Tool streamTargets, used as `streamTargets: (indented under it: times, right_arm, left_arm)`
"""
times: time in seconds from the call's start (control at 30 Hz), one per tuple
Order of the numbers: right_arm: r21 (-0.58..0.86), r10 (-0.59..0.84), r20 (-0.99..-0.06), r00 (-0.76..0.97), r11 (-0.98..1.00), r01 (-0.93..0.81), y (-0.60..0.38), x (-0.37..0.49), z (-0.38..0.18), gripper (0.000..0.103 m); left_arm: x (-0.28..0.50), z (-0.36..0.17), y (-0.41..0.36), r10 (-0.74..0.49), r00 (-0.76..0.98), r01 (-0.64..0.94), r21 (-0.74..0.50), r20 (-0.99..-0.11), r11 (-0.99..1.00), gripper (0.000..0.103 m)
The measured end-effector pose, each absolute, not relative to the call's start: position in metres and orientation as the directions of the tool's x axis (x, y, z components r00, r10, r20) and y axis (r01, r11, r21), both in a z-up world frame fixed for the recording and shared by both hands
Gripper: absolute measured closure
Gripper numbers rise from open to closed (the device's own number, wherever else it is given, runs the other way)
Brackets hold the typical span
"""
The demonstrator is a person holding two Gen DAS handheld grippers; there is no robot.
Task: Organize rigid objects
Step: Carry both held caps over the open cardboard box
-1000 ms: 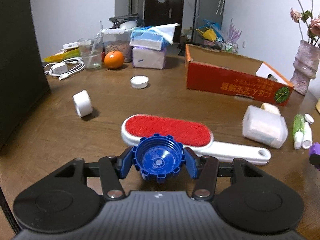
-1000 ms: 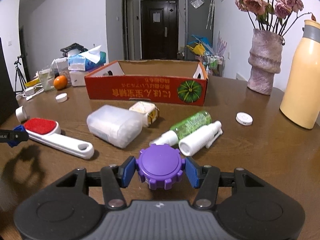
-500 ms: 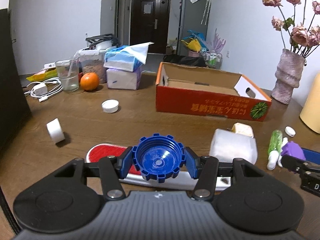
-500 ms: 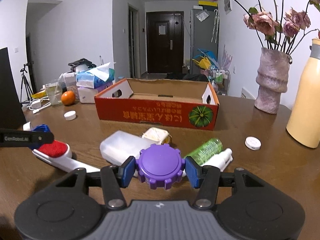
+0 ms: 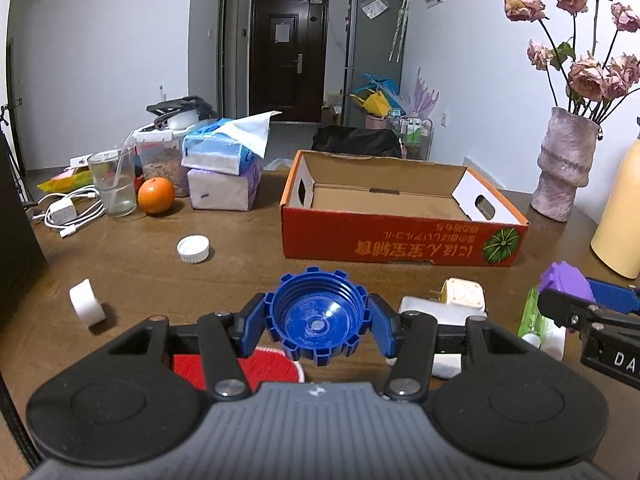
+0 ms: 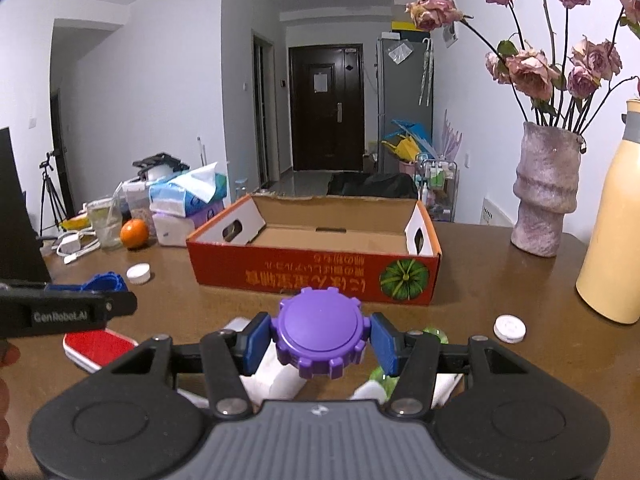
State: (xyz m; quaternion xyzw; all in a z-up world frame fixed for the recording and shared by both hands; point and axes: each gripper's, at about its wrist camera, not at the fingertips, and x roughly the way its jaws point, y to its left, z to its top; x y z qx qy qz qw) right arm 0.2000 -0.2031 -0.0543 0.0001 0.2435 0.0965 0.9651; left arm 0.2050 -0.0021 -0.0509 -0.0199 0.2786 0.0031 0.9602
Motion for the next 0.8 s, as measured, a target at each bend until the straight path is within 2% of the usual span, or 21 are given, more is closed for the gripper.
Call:
streamTargets:
  times: [0.8]
  right_arm:
    - [0.054,0.165,-0.404,0.9,0.986,-0.157,-0.202,0.262,-0.035,0.05]
  left_arm:
    - [0.262,-0.028,-0.031,-0.004,0.886,-0.013,-0.033,-0.464,0.999,0.048]
